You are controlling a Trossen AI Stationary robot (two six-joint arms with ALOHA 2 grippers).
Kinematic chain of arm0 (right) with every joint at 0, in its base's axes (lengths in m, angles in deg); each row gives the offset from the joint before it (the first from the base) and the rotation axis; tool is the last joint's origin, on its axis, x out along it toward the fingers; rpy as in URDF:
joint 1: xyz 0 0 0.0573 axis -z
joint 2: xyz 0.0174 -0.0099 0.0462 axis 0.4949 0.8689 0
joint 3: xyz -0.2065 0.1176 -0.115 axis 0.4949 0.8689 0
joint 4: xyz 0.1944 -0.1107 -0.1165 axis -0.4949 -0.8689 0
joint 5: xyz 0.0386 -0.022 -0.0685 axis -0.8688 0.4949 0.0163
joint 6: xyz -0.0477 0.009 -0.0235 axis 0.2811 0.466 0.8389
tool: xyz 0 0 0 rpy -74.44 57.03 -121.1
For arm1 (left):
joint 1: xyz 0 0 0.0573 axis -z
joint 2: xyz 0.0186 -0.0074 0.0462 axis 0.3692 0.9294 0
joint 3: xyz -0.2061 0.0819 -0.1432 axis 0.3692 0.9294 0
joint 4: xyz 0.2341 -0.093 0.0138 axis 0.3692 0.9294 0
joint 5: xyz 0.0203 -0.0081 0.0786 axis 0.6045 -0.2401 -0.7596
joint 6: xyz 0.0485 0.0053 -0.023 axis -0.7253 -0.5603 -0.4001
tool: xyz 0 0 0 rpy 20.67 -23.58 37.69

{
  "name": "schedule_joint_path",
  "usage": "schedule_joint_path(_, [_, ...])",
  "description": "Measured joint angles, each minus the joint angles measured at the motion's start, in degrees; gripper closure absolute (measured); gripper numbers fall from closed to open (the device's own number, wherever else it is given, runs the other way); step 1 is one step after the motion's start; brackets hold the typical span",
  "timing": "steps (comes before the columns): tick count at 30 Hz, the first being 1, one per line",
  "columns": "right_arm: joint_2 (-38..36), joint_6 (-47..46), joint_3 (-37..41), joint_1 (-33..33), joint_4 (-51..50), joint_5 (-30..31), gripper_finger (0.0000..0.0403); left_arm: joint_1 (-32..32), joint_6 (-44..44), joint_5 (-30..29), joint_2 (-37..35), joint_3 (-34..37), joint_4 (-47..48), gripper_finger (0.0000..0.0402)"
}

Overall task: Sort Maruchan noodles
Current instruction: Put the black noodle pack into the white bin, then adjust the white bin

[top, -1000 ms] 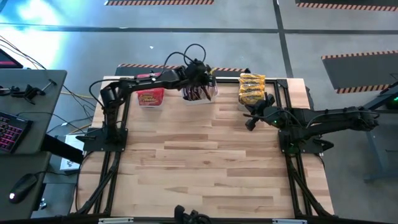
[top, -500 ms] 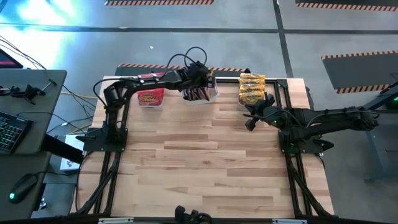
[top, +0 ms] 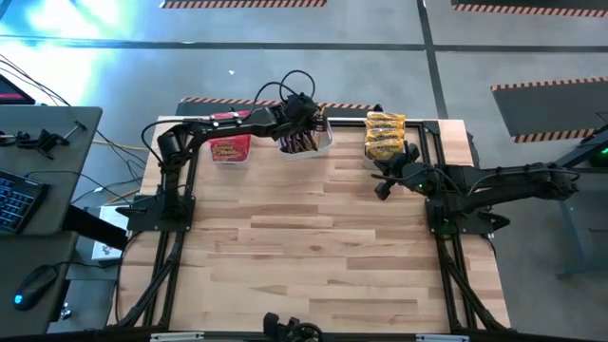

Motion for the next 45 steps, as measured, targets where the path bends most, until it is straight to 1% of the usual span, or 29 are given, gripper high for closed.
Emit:
schedule_joint_path(6, [0.00,-0.11,0.00,0.00,0.00,0.00,0.0403,0.03,-0.01,-2.46,0.00,0.00,-0.20,0.0367])
schedule_joint_path(11, [0.00,-0.13,0.00,0.00,-0.02,-0.15,0.0403,0.09,-0.01,-1.57,0.51,0.00,-0.63,0.0366])
schedule_joint_path(14, [0.00,-0.15,0.00,0.00,-0.02,-0.17,0.0403,0.36,0.01,-1.13,1.74,0.07,-0.23,0.0358])
schedule_joint_path(18, [0.00,-0.15,0.00,0.00,-0.02,-0.33,0.0403,0.38,-0.87,0.22,2.14,0.07,-0.28,0.0337])
schedule_joint_path(23, [0.00,-0.15,0.00,0.00,-0.02,-0.37,0.0403,0.75,-3.31,1.69,1.85,0.07,-0.65,0.0298])
schedule_joint_path(27, [-0.02,-0.15,0.00,0.00,-0.02,-0.37,0.0403,0.90,-8.22,2.45,0.83,0.05,-0.99,0.0270])
schedule_joint_path(30, [0.00,-0.07,0.00,0.00,-0.10,-0.37,0.0403,0.63,-10.65,3.65,0.15,0.02,-0.98,0.0263])
schedule_joint_path(32, [0.00,-0.02,0.00,-0.01,-0.16,-0.37,0.0403,0.24,-11.95,4.12,-0.02,-0.02,-2.60,0.0266])
schedule_joint_path(35, [0.00,-0.11,0.00,0.00,-0.22,-0.37,0.0403,-1.03,-14.72,5.51,-0.07,-0.02,-2.20,0.0286])
schedule_joint_path(41, [0.00,0.00,0.00,0.00,-0.22,-0.37,0.0403,-3.11,-20.66,8.43,1.05,-0.02,-2.04,0.0350])
schedule_joint_path(45, [0.00,-0.14,0.00,0.00,-0.33,-0.37,0.0403,-4.03,-25.89,13.54,1.80,-0.02,-1.93,0.0392])
